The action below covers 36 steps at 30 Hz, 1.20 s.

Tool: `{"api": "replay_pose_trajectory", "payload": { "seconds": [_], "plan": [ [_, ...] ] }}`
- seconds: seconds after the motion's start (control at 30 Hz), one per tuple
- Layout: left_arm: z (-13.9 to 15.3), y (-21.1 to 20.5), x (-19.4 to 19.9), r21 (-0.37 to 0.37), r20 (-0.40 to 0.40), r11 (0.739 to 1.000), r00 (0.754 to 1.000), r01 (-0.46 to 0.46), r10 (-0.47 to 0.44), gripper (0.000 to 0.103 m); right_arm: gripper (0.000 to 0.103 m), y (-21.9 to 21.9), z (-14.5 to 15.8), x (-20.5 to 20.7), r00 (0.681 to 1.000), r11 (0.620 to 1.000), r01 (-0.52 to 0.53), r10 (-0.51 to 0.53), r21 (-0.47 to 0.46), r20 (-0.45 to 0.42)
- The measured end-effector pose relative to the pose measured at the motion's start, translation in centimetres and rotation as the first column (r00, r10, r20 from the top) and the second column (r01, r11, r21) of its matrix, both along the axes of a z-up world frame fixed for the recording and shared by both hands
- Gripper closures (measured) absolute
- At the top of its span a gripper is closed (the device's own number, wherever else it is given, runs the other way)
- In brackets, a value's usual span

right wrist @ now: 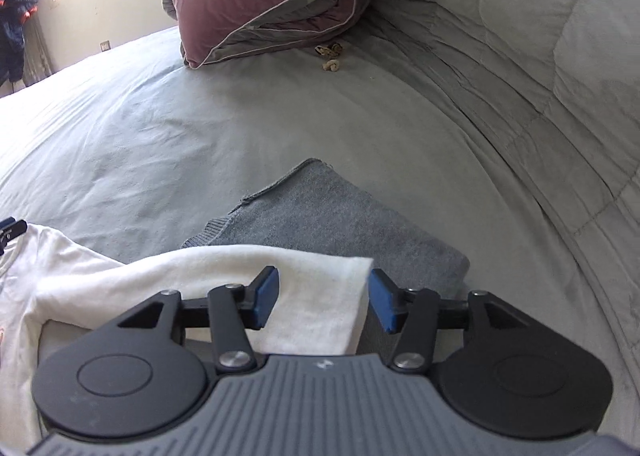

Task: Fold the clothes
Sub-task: 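Move both open grippers back over the sweatshirt body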

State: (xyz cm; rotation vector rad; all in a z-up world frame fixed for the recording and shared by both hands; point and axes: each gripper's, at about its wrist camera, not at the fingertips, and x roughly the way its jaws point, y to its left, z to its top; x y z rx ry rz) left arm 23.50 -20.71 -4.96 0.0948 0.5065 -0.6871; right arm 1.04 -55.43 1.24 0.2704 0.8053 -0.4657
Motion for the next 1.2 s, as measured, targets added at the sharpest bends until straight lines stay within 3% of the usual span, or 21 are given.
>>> {"api": "replay_pose_trajectory", "payload": {
  "seconds": [0.17,0.3,0.53,0.87,1.2],
  "plan": [
    [-0.4,-0.9,-4.0,-0.014,-0.061,0.993,0.991,0.119,-0.119,0.063,0.049,-0.5,-1.0,-1.8,0.999,0.99,0.036,-0.04,0.137,0.025],
    [-0.6,-1.0,-6.9,-0.015,-0.096,0.989,0.985,0.144,-0.145,0.063,0.049,0.6,-1.1,-2.3,0.999,0.989,0.04,-0.044,0.144,0.026],
    [0.5,0.4,-10.0,0.014,-0.125,0.992,0.985,0.125,-0.122,0.058,0.049,3.8,1.6,-3.5,0.998,0.994,-0.029,0.023,0.103,0.06],
    [3.0,7.1,-11.4,0.047,-0.116,0.999,0.993,-0.001,0.006,0.043,0.048,9.4,3.9,-3.6,0.992,0.992,-0.108,0.103,0.067,0.071],
    [3.6,15.4,-11.7,0.046,-0.172,0.984,0.969,-0.17,0.176,0.04,0.046,16.0,4.7,-2.2,0.981,0.98,-0.187,0.183,0.06,0.064]
  ]
}}
